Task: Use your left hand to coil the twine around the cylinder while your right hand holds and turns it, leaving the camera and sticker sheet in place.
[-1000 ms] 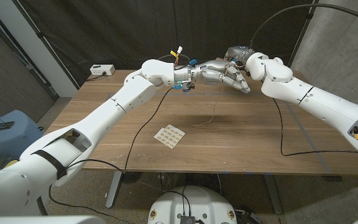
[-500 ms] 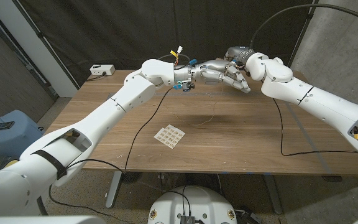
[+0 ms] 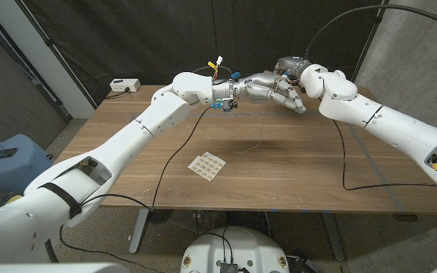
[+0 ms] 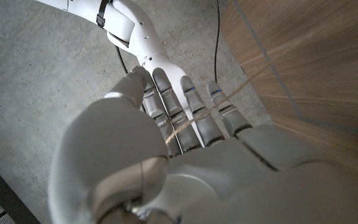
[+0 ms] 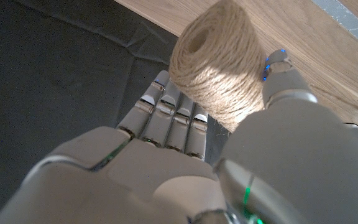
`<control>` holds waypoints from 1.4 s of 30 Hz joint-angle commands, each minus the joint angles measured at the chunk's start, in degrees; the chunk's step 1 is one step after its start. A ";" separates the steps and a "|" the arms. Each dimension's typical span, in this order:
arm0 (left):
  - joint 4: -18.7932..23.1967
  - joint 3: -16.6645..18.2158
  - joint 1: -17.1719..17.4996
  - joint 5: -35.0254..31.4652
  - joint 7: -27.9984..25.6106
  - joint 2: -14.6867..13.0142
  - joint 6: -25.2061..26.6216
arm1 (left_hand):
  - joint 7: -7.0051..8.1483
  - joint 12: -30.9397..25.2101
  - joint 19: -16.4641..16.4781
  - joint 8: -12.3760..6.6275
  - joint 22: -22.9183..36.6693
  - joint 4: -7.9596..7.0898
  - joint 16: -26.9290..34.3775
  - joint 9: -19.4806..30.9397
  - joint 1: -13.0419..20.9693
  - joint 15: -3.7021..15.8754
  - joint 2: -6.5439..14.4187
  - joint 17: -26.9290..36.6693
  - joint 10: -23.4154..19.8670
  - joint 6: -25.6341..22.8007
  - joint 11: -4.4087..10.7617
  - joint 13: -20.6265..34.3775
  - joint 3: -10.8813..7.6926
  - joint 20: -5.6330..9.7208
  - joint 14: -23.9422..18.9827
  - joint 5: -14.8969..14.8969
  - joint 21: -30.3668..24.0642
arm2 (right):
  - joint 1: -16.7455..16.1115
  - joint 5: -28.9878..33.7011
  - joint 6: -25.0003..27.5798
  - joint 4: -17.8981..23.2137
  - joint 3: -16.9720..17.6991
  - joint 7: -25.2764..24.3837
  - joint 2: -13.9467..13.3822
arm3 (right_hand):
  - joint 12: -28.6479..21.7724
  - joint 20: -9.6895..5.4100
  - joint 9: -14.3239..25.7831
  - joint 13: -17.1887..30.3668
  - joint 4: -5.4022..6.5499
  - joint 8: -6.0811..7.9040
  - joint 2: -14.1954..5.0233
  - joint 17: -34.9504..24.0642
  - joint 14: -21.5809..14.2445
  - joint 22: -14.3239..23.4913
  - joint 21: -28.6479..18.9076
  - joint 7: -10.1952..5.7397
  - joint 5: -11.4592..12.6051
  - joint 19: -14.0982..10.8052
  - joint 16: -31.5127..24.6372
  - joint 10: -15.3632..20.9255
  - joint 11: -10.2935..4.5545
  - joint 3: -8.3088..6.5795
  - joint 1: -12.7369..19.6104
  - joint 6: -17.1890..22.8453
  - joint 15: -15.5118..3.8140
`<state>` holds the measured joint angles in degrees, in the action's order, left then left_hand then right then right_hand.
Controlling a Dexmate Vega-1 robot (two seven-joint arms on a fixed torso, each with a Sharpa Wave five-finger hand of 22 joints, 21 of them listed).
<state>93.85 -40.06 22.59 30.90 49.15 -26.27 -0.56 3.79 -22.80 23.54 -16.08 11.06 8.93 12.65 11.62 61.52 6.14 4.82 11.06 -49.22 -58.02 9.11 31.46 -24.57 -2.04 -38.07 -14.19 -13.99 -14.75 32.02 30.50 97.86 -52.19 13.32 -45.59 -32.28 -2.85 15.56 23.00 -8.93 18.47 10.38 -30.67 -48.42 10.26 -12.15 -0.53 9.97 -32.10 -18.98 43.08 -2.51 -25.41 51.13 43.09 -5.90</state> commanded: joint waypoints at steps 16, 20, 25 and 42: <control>4.37 6.01 0.42 4.30 0.42 -1.46 6.23 | -0.87 1.69 -0.31 1.29 0.15 0.15 -0.24 0.23 -0.43 -0.73 0.62 0.28 0.35 1.05 -0.69 0.67 0.89 -0.40 0.00 -0.22 -0.20 | -0.93 -2.63 -2.65 -5.27 1.67 -1.05 -2.78 | 0.05 -0.44 0.03 0.28 0.05 0.20 -8.38 -0.75 -1.22 0.18 -0.10 -3.87 0.39 -0.44 1.63 5.29 -5.08 0.80 7.55 4.42 -7.18; 4.46 7.07 0.34 4.23 -0.25 -0.99 5.42 | -0.80 1.70 -0.35 1.33 0.15 0.14 -0.24 0.24 -0.45 -0.69 0.66 0.30 0.25 1.07 -0.78 0.67 0.92 -0.40 0.04 -0.22 -0.19 | -0.83 -2.64 -2.73 -5.51 1.52 -0.70 -2.72 | 0.11 -0.48 0.00 0.25 0.09 0.22 -8.41 -0.85 -1.32 0.18 -0.10 -3.92 0.38 -0.45 1.62 5.26 -5.12 0.90 7.48 4.52 -7.17; 3.63 7.87 -0.57 4.17 -0.45 0.02 4.72 | -0.91 1.74 -0.35 1.31 0.15 0.16 -0.22 0.25 -0.45 -0.69 0.66 0.29 0.21 0.94 -0.83 0.72 0.95 -0.32 -0.04 -0.22 -0.20 | -1.15 -2.52 -2.65 -5.04 1.49 -0.60 -3.03 | 0.04 -0.50 -0.01 0.30 0.09 0.22 -8.48 -0.92 -1.34 0.18 -0.10 -3.98 0.38 -0.45 1.67 5.45 -5.21 0.94 7.50 4.55 -7.21; -2.79 8.84 -5.34 2.41 0.34 3.88 1.08 | -0.78 1.94 -0.34 1.42 0.16 0.16 -0.33 0.27 -0.53 -0.64 0.70 0.19 0.08 0.88 -0.78 0.82 0.98 -0.24 -0.14 -0.26 -0.22 | -4.26 -2.58 -2.48 -0.42 2.02 -0.24 -5.74 | 0.03 -0.55 -0.11 0.29 0.01 0.33 -8.69 -1.13 -1.62 0.18 -0.11 -3.92 0.40 -0.52 1.82 5.74 -5.25 1.01 7.70 4.97 -7.23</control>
<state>94.99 -31.80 20.31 34.51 48.64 -24.65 2.66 2.88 -20.95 23.33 -14.74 11.05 9.15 12.65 11.62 61.12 5.62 5.22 11.06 -48.92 -57.10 8.38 32.00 -23.84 -2.25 -37.97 -14.19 -13.99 -17.44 29.38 28.15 95.02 -50.40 12.96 -49.99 -31.84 -2.86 15.30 23.01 -9.00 18.47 10.06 -31.58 -49.29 10.26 -12.15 -0.21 9.87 -32.10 -17.29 43.27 -2.71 -24.71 50.82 43.42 -6.13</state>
